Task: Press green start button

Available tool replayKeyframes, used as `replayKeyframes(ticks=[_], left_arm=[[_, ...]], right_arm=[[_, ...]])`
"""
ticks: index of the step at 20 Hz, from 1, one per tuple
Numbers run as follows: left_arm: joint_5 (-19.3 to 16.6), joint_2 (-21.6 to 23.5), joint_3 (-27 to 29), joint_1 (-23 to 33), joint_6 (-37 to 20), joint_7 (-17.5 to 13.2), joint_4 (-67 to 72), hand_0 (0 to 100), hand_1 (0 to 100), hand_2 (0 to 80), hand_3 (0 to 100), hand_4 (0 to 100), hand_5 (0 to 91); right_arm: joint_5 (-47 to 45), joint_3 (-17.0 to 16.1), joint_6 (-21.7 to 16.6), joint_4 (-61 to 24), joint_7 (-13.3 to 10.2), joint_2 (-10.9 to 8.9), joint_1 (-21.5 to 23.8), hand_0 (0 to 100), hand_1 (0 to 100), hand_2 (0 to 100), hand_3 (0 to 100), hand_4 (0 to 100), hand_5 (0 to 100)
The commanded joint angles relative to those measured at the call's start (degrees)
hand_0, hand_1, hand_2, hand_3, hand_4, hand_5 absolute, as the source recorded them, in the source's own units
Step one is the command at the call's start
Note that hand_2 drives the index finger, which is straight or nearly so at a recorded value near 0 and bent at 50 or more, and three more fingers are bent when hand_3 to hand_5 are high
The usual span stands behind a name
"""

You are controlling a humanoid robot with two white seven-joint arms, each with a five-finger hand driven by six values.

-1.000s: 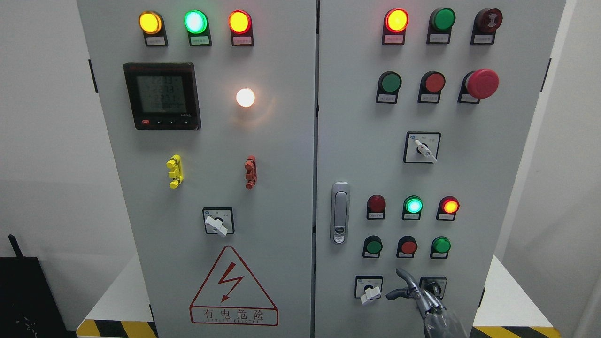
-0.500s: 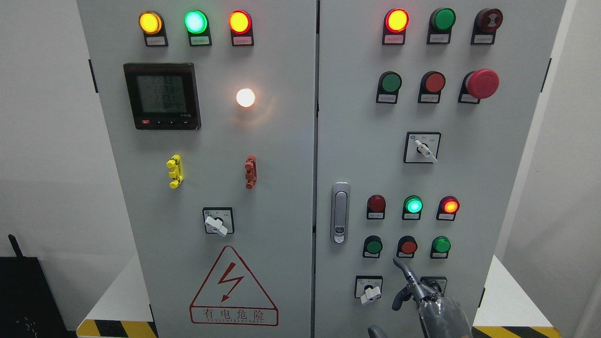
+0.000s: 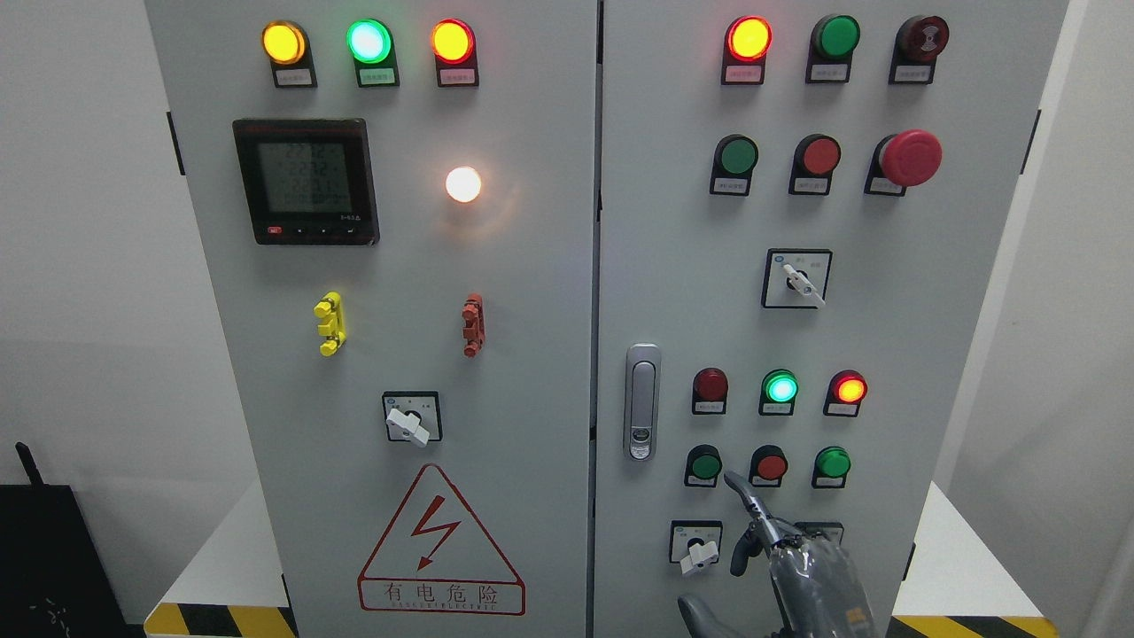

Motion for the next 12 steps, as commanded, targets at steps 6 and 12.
replayKeyframes(ticks=[6, 12], left_arm=[[0.0, 0.0, 0.0, 0.0, 0.0, 0.0, 0.0, 12, 56, 0.0, 0, 0, 0.0], [0.0, 0.0, 0.1, 0.0, 0.0, 0.0, 0.0, 12, 56, 0.0, 0, 0, 0.0]], right_arm=[[0.8, 1.1, 0.0, 7.5, -0.1, 0.06, -3.0, 7, 13, 0, 75, 68, 72], [0.9, 0.9, 0.1, 8.9, -0.3, 0.15, -4.4, 7, 13, 0, 75, 68, 72]])
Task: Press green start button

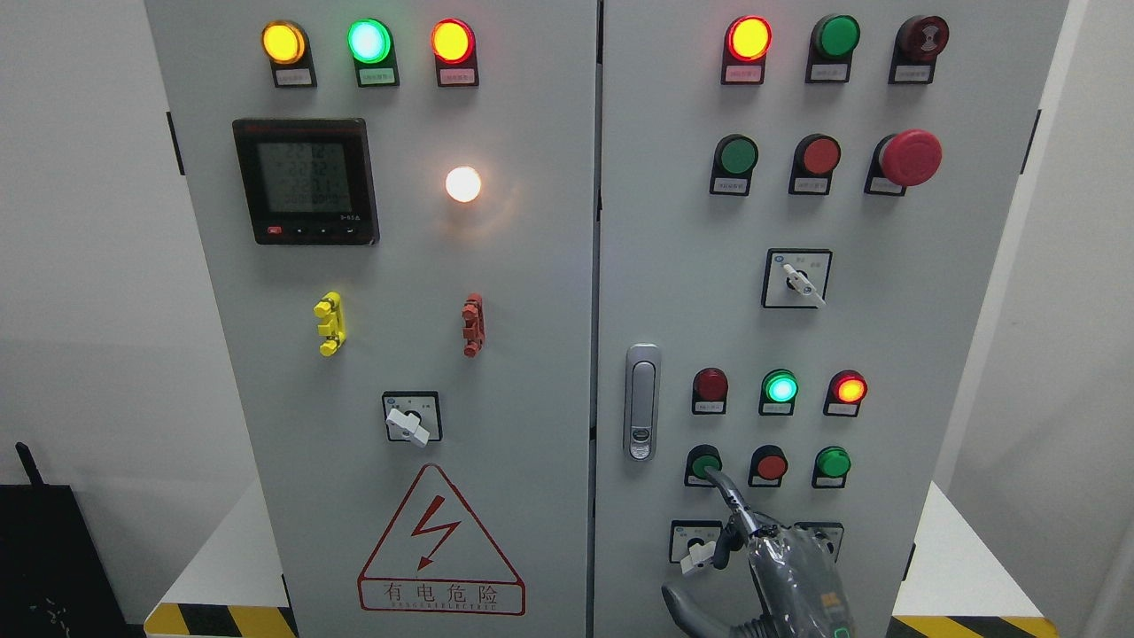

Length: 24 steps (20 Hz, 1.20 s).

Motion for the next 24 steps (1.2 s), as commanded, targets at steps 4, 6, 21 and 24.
replayKeyframes(ticks=[4, 6, 21, 24], left_arm=[[0.0, 0.0, 0.0, 0.0, 0.0, 0.0, 0.0, 12, 56, 0.0, 0, 0, 0.0], [0.0, 0.0, 0.0, 0.0, 0.0, 0.0, 0.0, 12, 56, 0.0, 0, 0, 0.0], [0.0, 0.0, 0.0, 0.0, 0.0, 0.0, 0.1, 12, 56, 0.0, 0, 0, 0.0], [0.0, 0.0, 0.0, 0.0, 0.0, 0.0, 0.0, 12, 56, 0.0, 0, 0, 0.0]], right_arm=[[0.2, 0.2, 0.1, 4.1, -0.2, 0.0, -1.6, 7, 13, 0, 75, 68, 72], [0.3, 0.1, 0.1, 4.3, -0.2, 0.08, -1.8, 7, 13, 0, 75, 68, 72], [-0.8, -0.1, 0.0, 1.5, -0.3, 0.17, -1.2, 9, 12, 0, 74, 68, 71], [-4.2, 0.1, -0.1, 0.2, 0.1, 0.17, -0.2, 10, 13, 0, 74, 68, 70]])
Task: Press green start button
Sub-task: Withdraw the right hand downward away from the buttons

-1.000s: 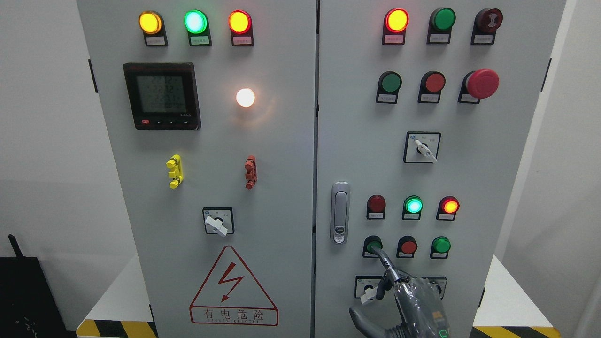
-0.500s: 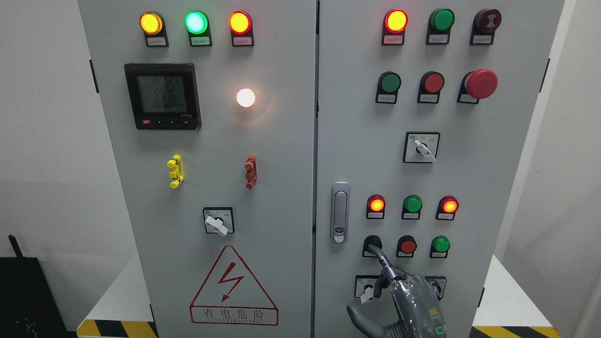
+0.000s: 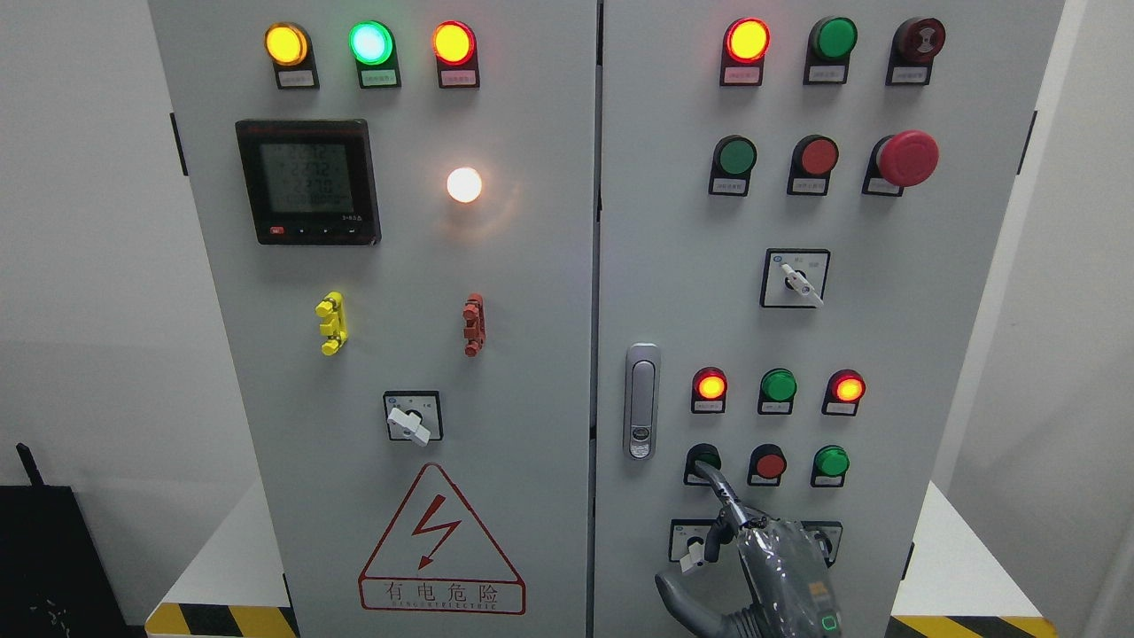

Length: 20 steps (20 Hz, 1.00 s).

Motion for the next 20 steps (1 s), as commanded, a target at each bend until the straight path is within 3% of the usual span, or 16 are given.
replayKeyframes(ticks=[1, 8, 20], left_arm=[[0.0, 0.0, 0.0, 0.0, 0.0, 0.0, 0.0, 12, 56, 0.0, 0, 0, 0.0], [0.0, 0.0, 0.0, 0.0, 0.0, 0.0, 0.0, 12, 56, 0.0, 0, 0, 0.0], [0.0, 0.0, 0.0, 0.0, 0.0, 0.0, 0.0, 12, 56, 0.0, 0, 0, 0.0]], right_arm=[[-4.1, 0.1, -0.2, -2.3, 0.6, 0.07, 1.2, 9, 13, 0, 74, 68, 70], [-8.7, 0.3, -0.5, -6.1, 0.7, 0.07, 3.6, 8, 13, 0, 73, 66, 69], [-19.4, 1.2, -2.5, -14.9, 1.0, -0.02, 12.7, 6, 12, 0, 65, 61, 60]])
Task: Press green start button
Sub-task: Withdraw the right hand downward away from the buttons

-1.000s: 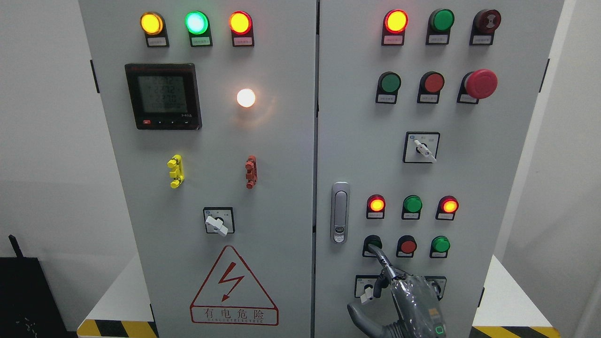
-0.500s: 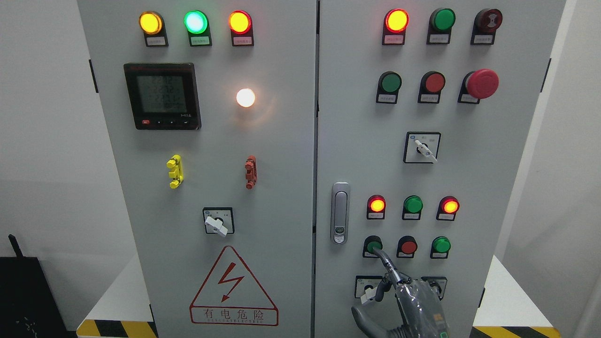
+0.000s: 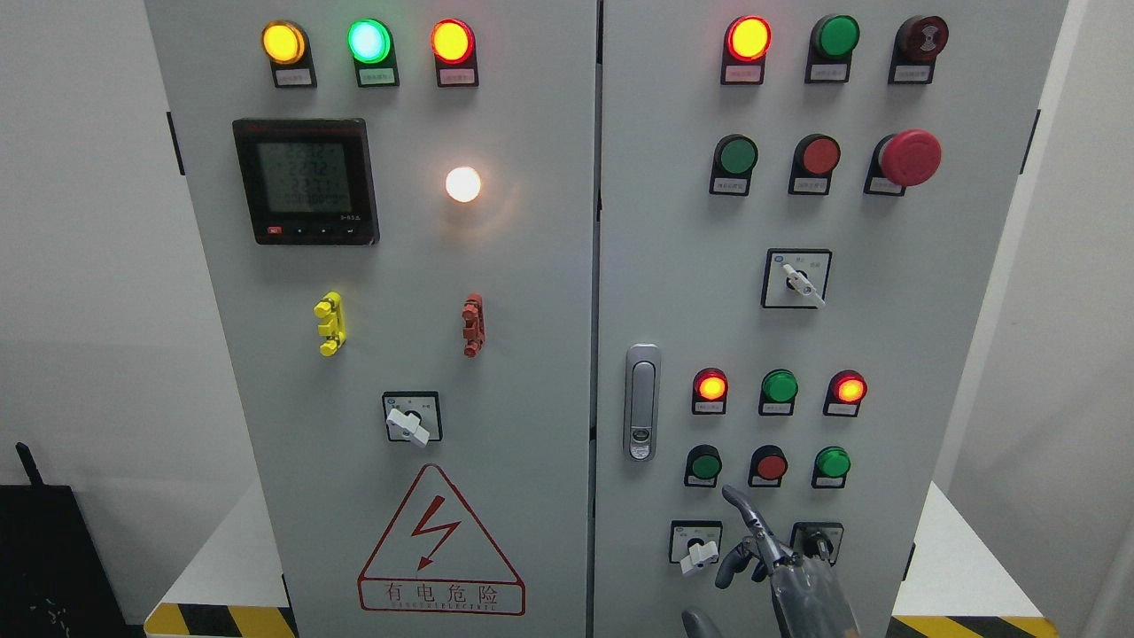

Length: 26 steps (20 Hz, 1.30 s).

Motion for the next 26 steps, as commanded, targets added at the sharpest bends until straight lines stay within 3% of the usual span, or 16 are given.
replayKeyframes(ticks=[1, 6, 9, 14, 16, 21, 26], left_arm=[[0.0, 0.0, 0.0, 0.0, 0.0, 0.0, 0.0, 12, 56, 0.0, 0, 0, 0.0], [0.0, 0.0, 0.0, 0.0, 0.0, 0.0, 0.0, 12, 56, 0.0, 0, 0, 0.0], [0.0, 0.0, 0.0, 0.0, 0.0, 0.0, 0.0, 12, 56, 0.0, 0, 0, 0.0], [0.0, 0.0, 0.0, 0.1, 0.0, 0.0, 0.0, 12, 56, 0.0, 0, 0, 0.0], [0.0, 0.0, 0.0, 0.1, 0.0, 0.0, 0.0, 12, 56, 0.0, 0, 0, 0.0], [0.0, 0.0, 0.0, 0.0, 0.0, 0.0, 0.0, 12, 56, 0.0, 0, 0, 0.0], [0.0, 0.0, 0.0, 0.0, 0.0, 0.0, 0.0, 12, 56, 0.0, 0, 0, 0.0]], right_arm=[[-6.9, 0.9, 0.0, -6.6, 0.0, -0.03, 3.9, 5, 13, 0, 64, 60, 57], [-11.9, 2.4, 0.3, -7.6, 0.0, -0.12, 7.2, 4, 12, 0, 50, 49, 43], [-12.0, 2.8, 0.3, -7.6, 0.0, -0.12, 8.8, 2, 11, 0, 25, 27, 23], [-18.9, 5.1, 1.4, -8.4, 0.0, -0.12, 11.2, 1, 10, 0, 5, 0, 0], [-21.0, 5.9, 4.0, -9.5, 0.0, -0.2, 12.1, 1, 9, 0, 0, 0, 0], [-28.3, 8.4, 6.9, -9.7, 0.2, -0.2, 12.1, 3, 7, 0, 0, 0, 0], [-33.0, 10.4, 7.7, -9.9, 0.3, -0.2, 12.1, 4, 4, 0, 0, 0, 0]])
